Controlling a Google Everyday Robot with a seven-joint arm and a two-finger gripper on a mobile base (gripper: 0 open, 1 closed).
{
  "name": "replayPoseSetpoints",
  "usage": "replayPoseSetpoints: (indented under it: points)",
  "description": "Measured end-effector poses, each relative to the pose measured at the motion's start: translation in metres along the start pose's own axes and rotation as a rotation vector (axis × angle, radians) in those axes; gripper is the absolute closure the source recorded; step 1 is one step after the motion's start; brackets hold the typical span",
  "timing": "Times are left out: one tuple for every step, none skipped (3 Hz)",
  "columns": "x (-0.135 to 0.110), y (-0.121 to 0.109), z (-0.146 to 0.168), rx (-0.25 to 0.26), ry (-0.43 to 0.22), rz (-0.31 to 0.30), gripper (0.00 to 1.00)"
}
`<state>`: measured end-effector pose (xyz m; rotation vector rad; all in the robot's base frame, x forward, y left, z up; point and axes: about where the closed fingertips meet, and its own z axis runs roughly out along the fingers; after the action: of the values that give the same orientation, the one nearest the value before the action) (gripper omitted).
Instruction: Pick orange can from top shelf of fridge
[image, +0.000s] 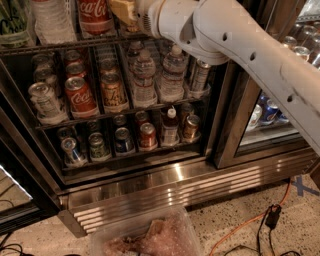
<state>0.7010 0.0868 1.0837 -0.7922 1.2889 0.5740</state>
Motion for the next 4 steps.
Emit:
replayPoseSetpoints:
  points:
    - [-0.012,0.005,0.0,-0.018,0.001,-0.013,1.0]
    - [-0.024,0.008,-0.002,-0.03,-0.008,-0.029,1.0]
    - [-0.028,0.006,-0.002,-0.03,-0.008,-0.029,1.0]
    - [-0.075,0.017,-0.019,-0.075,-0.008,-0.095,1.0]
